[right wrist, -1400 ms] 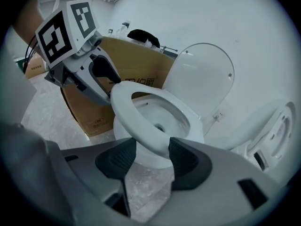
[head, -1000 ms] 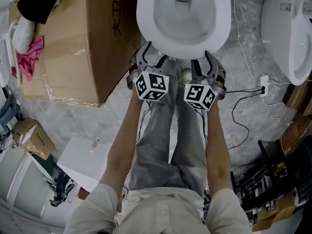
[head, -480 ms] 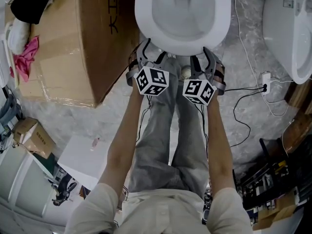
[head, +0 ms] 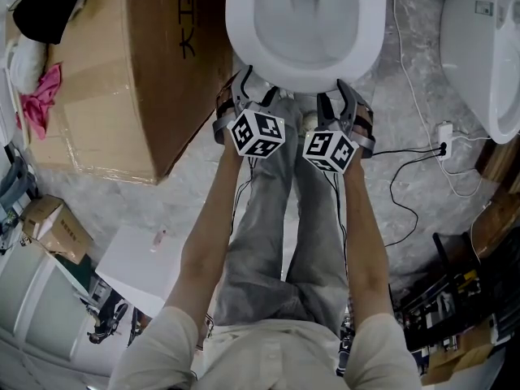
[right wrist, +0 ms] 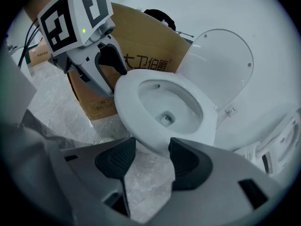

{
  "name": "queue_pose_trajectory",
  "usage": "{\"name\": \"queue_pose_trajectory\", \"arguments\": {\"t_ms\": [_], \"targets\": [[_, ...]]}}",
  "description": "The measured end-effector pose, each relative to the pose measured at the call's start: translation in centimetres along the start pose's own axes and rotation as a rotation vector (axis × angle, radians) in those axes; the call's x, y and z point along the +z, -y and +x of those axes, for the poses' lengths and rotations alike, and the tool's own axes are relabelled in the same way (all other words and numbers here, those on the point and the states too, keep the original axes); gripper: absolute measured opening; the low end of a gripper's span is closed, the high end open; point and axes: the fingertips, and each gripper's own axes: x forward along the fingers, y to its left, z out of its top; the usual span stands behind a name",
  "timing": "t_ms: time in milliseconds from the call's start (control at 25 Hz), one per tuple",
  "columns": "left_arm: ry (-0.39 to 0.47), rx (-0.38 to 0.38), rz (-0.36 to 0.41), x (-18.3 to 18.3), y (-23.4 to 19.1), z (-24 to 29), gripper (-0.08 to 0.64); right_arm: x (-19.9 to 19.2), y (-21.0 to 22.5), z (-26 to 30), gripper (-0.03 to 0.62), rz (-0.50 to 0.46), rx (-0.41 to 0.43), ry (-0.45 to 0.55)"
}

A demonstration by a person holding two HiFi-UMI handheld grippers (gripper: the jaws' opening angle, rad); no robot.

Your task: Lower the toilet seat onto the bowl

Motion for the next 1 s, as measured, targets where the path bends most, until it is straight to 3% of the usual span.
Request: {"name": "queue_pose_trajectory", "arguments": {"t_ms": [760, 1000], "targets": [[-0.027, -0.036, 0.000, -1.1, 0.7, 1.8, 0.342, -1.1, -1.1, 1.7, 0.230, -0.029, 0.055, -0.005], [-0.014, -0.047, -0.062, -0.9, 0.3, 0.8, 0.327, -0.7, -0.8, 1.1, 0.224, -0.005, 0.072, -0.008]]}}
